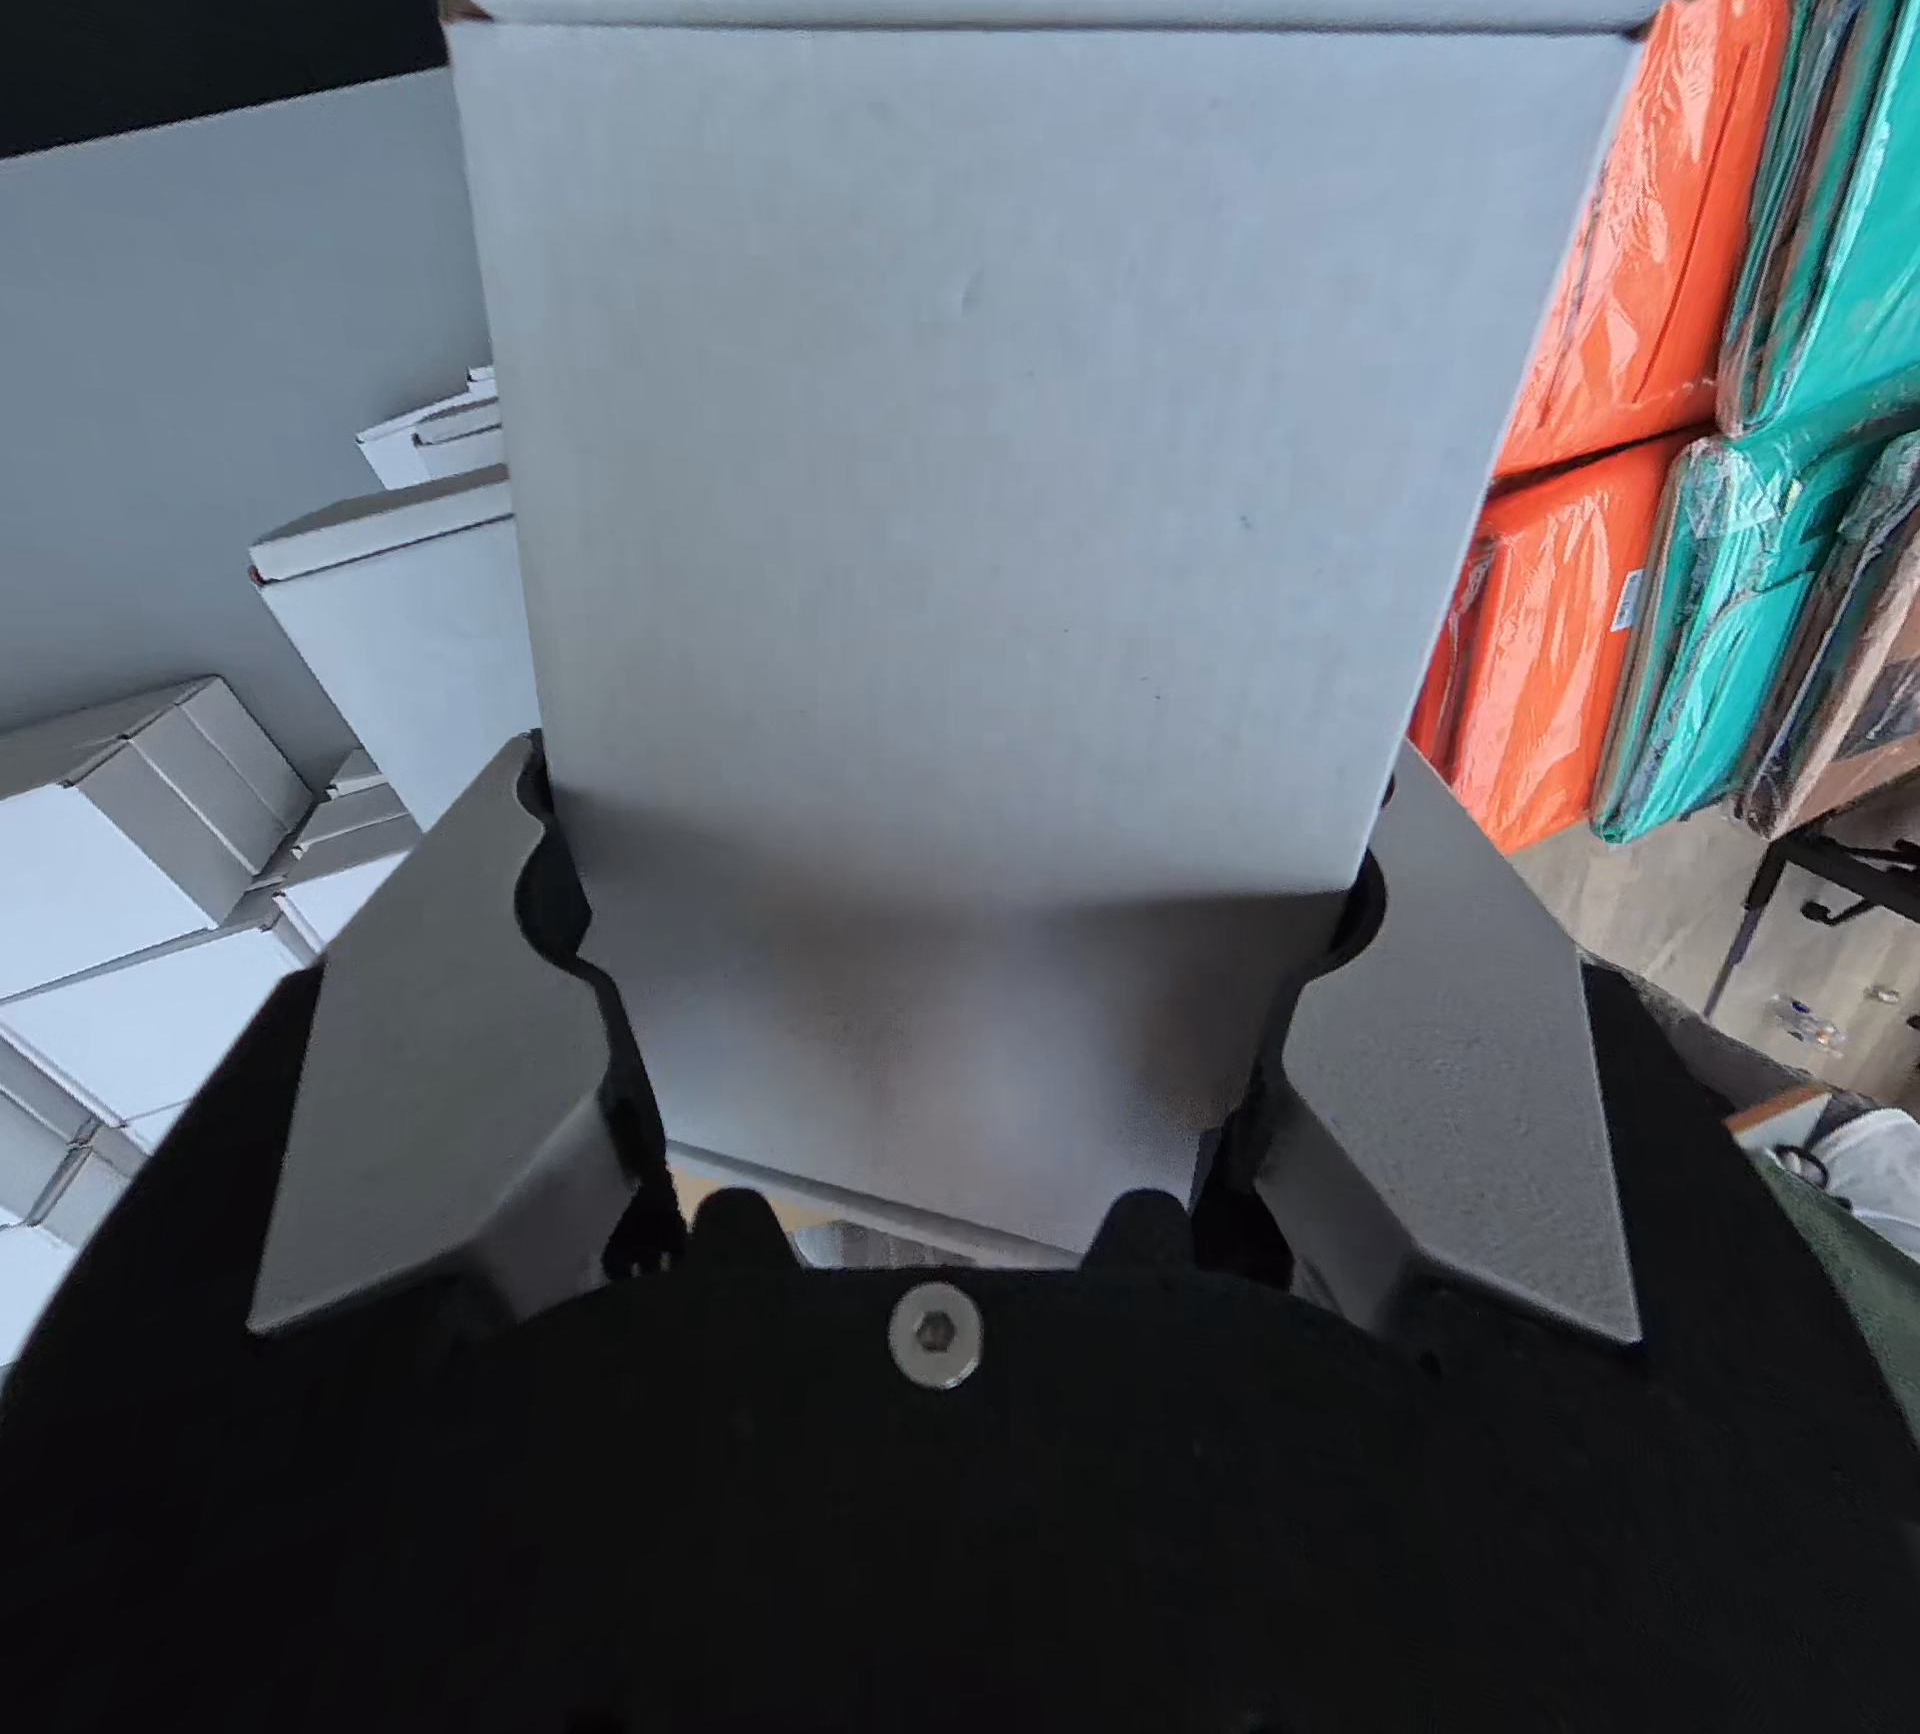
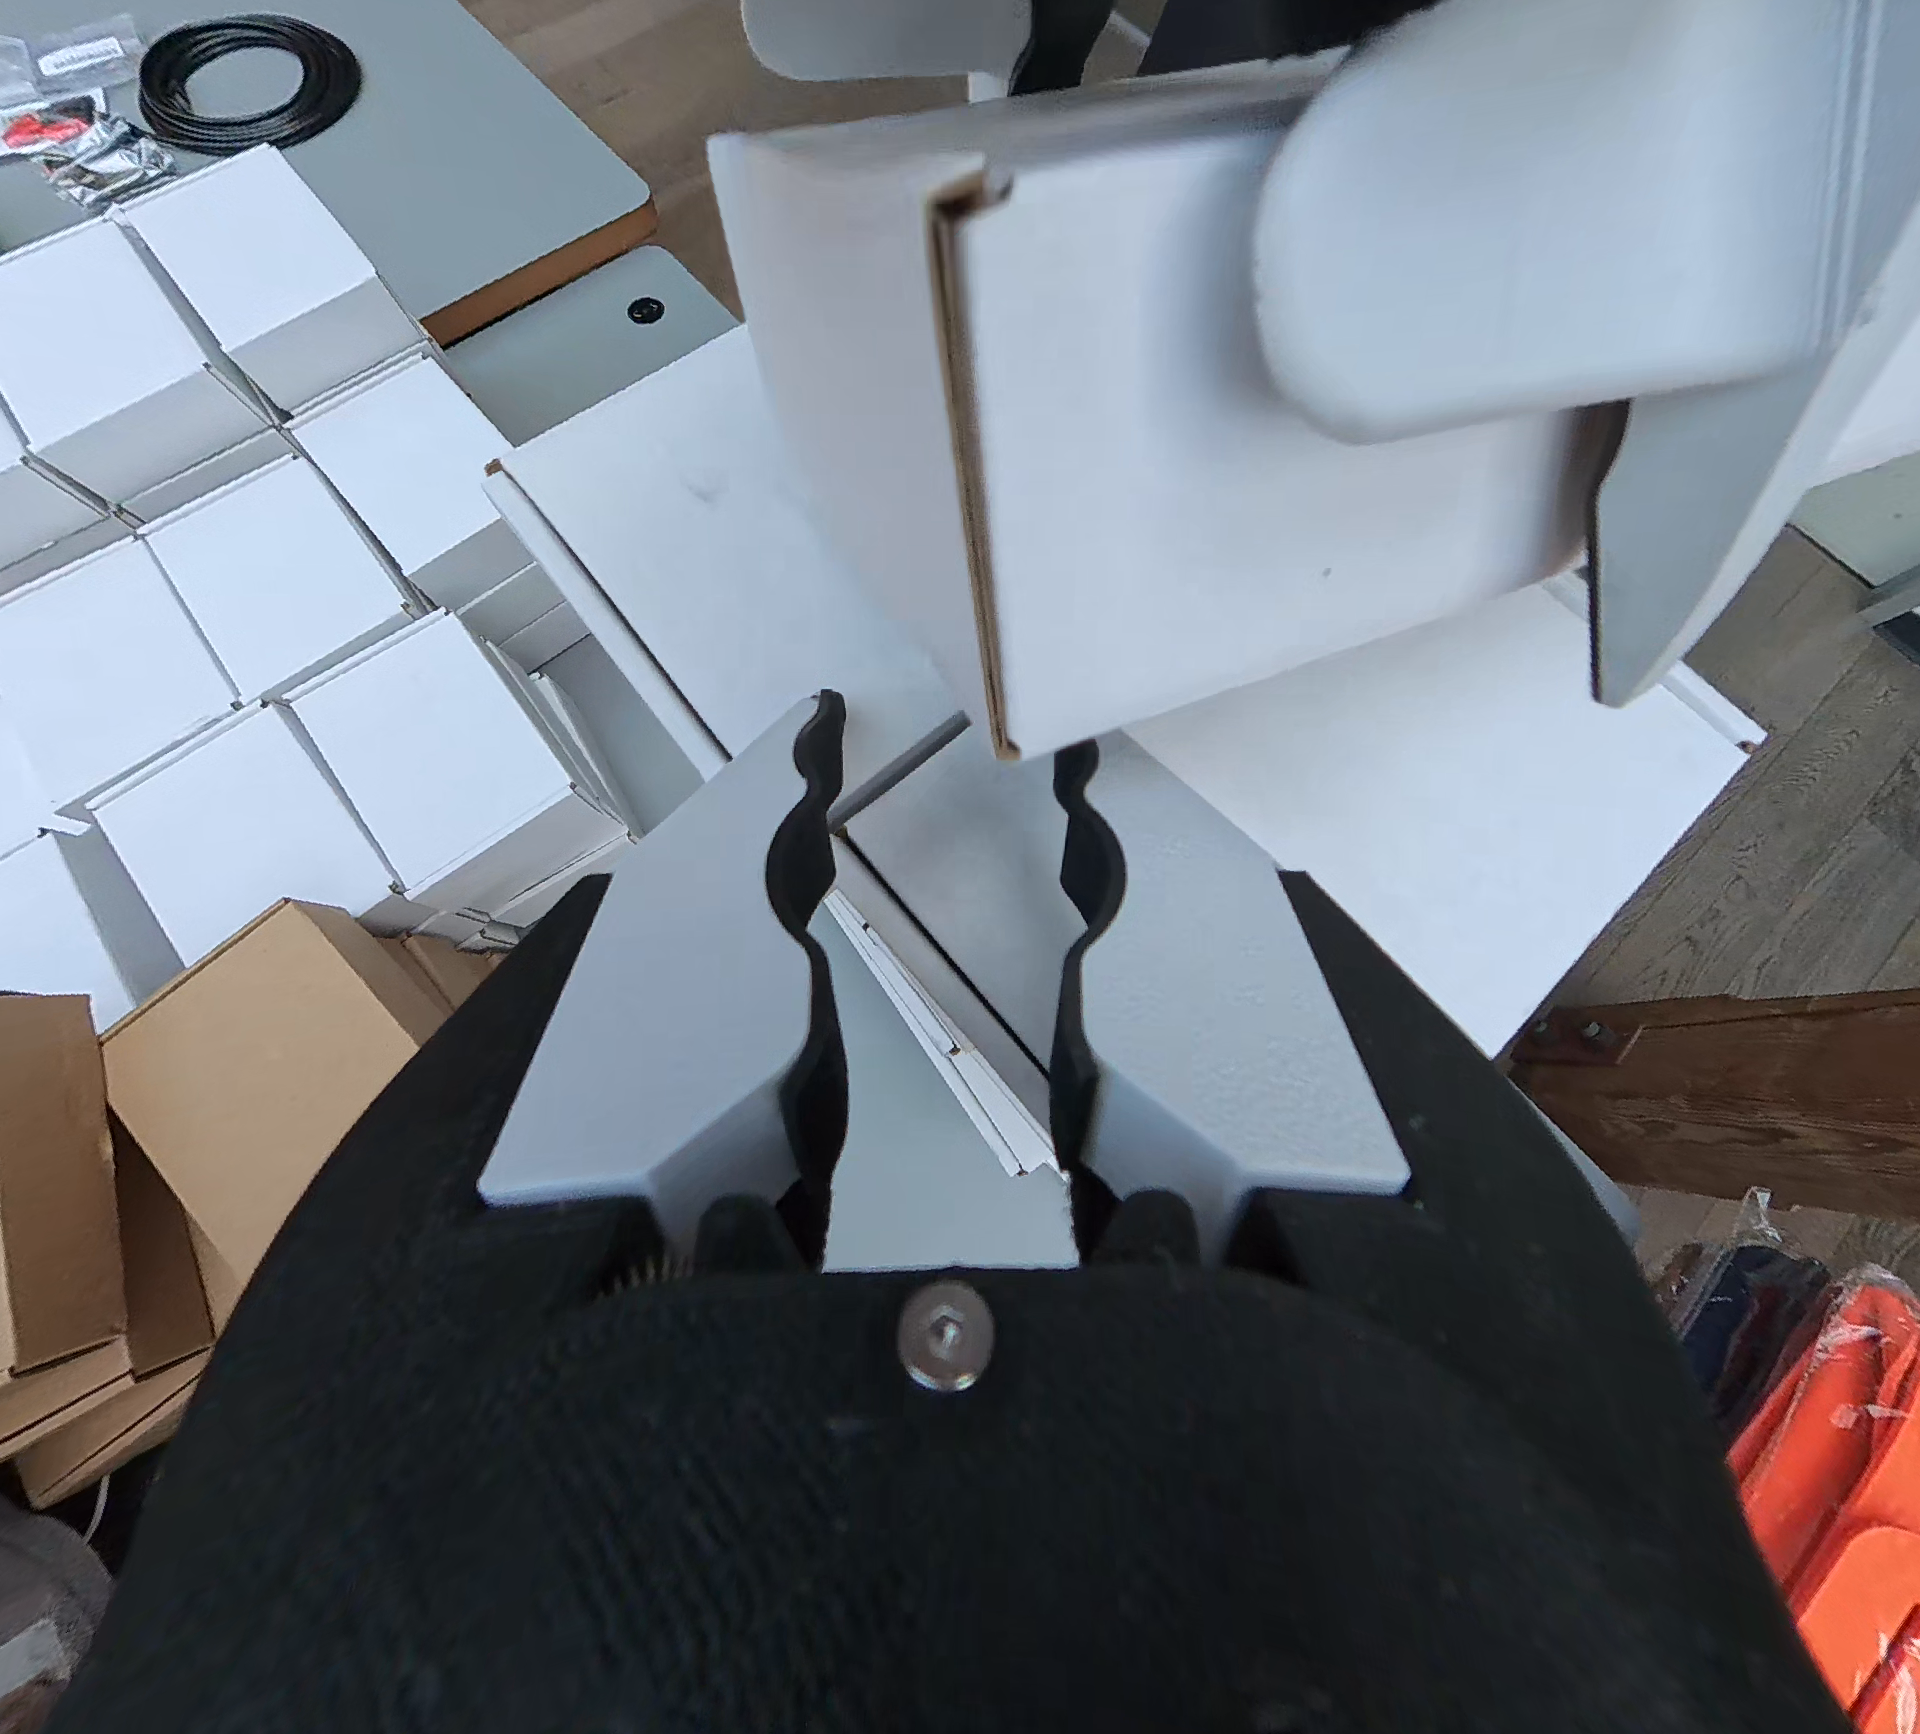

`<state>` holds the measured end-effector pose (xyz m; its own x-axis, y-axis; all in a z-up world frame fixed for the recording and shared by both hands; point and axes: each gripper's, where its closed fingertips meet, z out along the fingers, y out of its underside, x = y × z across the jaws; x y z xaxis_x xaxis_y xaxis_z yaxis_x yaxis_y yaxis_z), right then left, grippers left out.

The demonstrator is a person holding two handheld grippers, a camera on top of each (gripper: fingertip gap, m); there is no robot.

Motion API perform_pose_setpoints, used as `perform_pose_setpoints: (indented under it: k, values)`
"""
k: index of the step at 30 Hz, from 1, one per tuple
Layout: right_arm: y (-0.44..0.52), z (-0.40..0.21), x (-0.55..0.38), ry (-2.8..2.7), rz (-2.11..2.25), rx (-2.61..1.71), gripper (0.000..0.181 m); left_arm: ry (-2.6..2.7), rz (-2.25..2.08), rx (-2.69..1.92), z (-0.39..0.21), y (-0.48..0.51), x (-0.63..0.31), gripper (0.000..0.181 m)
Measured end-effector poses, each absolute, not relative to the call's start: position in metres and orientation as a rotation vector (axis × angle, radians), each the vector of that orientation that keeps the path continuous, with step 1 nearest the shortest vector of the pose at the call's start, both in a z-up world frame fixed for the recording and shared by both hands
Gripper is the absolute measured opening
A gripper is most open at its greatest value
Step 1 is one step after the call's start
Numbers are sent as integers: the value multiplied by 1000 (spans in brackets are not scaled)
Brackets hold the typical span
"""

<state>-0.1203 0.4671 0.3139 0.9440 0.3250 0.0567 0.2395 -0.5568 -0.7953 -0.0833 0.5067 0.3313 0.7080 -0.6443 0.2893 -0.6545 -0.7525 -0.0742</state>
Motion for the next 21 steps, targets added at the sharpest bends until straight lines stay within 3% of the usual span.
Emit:
perform_pose_setpoints:
  k: [3, 11, 19, 21]
  values:
    - [465, 314, -121, -397, 125, -2190, 41, -1151, 465, 2871, 335, 508, -82, 145]
    - [465, 314, -120, -396, 129, -2187, 40, -1204, 739, 2758, 356, 496, -77, 123]
    - [465, 314, -119, -392, 141, -2190, 41, -2268, 689, 2418, 359, 493, -90, 136]
    - [465, 314, -120, -395, 138, -2191, 40, -2497, 712, 2347, 365, 495, -92, 128]
